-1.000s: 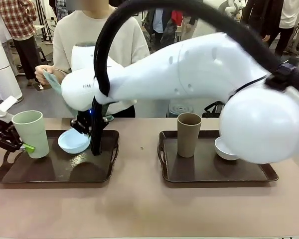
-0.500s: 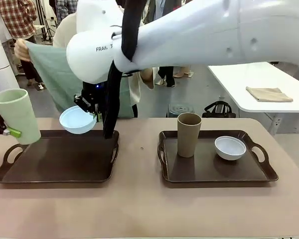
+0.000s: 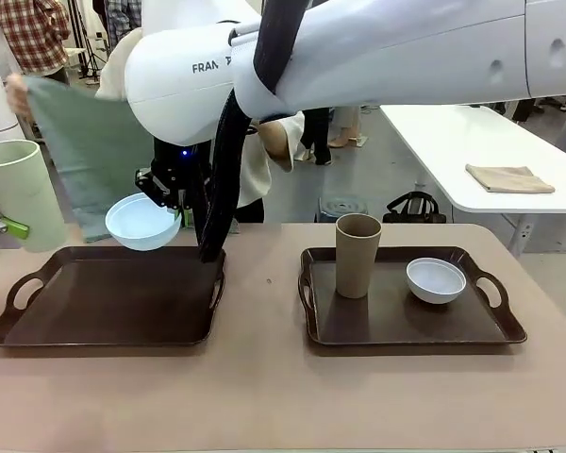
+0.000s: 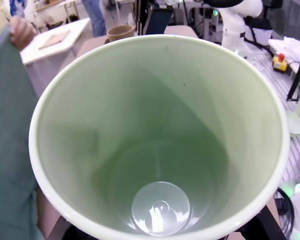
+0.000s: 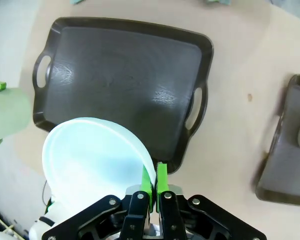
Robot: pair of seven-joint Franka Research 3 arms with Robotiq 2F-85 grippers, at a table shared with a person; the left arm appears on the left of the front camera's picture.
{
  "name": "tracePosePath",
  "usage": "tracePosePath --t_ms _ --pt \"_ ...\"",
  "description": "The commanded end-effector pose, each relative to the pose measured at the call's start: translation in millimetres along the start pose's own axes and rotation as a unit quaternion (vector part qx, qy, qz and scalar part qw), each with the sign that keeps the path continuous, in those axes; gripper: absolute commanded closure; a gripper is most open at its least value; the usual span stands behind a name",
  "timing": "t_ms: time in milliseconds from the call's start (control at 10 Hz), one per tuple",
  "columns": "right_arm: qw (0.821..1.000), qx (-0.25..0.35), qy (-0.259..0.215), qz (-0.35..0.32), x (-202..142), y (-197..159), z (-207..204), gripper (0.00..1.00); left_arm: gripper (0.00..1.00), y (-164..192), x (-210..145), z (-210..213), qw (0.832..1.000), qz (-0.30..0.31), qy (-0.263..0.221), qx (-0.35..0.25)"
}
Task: Set up a tray with a mat and arrange the tableware.
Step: Pick up the Picnic Bowl and Reusable plastic cup from the Handle tray in front of the human's position and hold them in the air, then place the Picnic Bowl and Reusable plastic cup back onto the Handle tray in front of the human's position.
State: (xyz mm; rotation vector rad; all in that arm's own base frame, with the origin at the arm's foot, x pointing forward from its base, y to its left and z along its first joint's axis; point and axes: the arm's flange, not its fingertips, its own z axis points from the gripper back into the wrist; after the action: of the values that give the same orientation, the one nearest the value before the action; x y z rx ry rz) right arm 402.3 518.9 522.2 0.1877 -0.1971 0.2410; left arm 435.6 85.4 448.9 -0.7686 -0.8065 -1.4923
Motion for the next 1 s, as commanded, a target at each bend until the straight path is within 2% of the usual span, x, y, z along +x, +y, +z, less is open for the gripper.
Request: tracePosePath --t_ms 0,900 --pt "1.0 -0.004 -0.002 0.0 4.4 -0.3 -4.4 1.0 1.0 1.6 -3.8 -3.0 1.0 -0.006 -0.002 -0.003" --pt "1.0 -0.004 -0.002 0.0 4.4 -0.3 -4.4 1.0 1.0 1.6 -3.8 -3.0 1.0 -0.006 -0.002 -0.003"
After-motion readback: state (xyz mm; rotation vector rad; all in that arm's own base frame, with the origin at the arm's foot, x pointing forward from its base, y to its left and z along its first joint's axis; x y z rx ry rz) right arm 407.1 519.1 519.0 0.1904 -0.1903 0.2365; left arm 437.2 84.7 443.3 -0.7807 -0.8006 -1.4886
